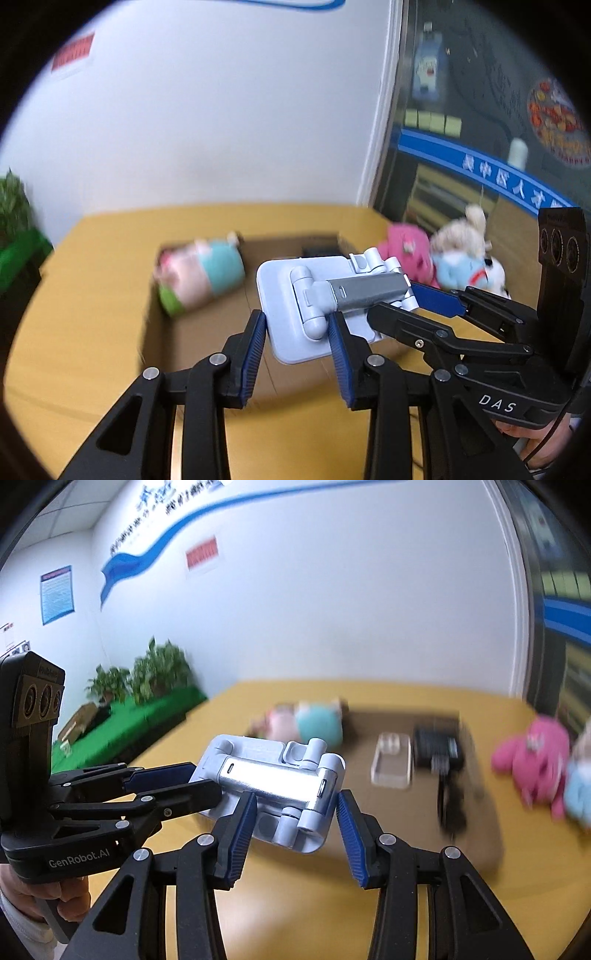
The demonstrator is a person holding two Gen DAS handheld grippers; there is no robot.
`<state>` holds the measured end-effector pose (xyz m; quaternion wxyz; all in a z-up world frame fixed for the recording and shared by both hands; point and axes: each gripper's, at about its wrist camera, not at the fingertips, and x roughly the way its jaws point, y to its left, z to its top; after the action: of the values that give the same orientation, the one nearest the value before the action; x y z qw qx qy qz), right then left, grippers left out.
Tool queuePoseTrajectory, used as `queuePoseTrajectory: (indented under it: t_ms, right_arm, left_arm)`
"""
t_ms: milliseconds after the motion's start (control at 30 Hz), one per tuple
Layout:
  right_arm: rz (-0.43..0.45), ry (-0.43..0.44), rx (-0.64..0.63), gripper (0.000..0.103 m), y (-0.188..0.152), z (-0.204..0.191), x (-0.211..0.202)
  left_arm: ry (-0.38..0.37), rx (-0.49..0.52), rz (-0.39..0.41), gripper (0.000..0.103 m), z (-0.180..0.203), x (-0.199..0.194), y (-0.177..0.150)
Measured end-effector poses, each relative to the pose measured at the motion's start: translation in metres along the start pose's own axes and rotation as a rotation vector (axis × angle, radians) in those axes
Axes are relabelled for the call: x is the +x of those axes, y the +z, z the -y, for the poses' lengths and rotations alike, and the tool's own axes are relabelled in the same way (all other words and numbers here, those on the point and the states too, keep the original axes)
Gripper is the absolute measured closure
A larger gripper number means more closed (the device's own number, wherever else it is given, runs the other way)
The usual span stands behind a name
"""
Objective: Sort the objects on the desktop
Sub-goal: 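Lift the phone stand with the right gripper and carry it over the box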
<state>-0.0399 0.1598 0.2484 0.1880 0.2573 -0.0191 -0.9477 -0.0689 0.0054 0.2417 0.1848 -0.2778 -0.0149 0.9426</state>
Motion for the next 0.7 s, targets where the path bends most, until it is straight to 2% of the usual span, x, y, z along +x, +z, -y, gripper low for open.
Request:
queuePoseTrajectory:
  t_ms: [133,233,333,533,700]
  right_arm:
    - [0.037,0.023,-0.011,0.060,0.053,-0.005,0.023]
    - [0.015,0.044,-0.008,0.060,0.077,-0.004,0.053]
    - [-0.040,0.069,0.019,0.060,0.089,0.002,0.096]
    - [-0.182,0.105,0.082,0.060,0.078,0.019,0.181]
    - [-0.332,0.123,0.119,0.060,0.049,0.027,0.240]
  left_arm:
    - [0.022,0.013,0.024,0.069,-0.022,0.009,0.041]
    - [0.027,-0.018,-0.013,0.069,-0.047,0.031,0.059]
    - [0.043,-0.053,-0.073,0.070,-0.071,0.060,0.062]
    - [0.044,-0.133,-0.223,0.070,-0.116,0.121,0.046]
    - [0.046,-0.191,-0.363,0.069,-0.141,0.165,0.022]
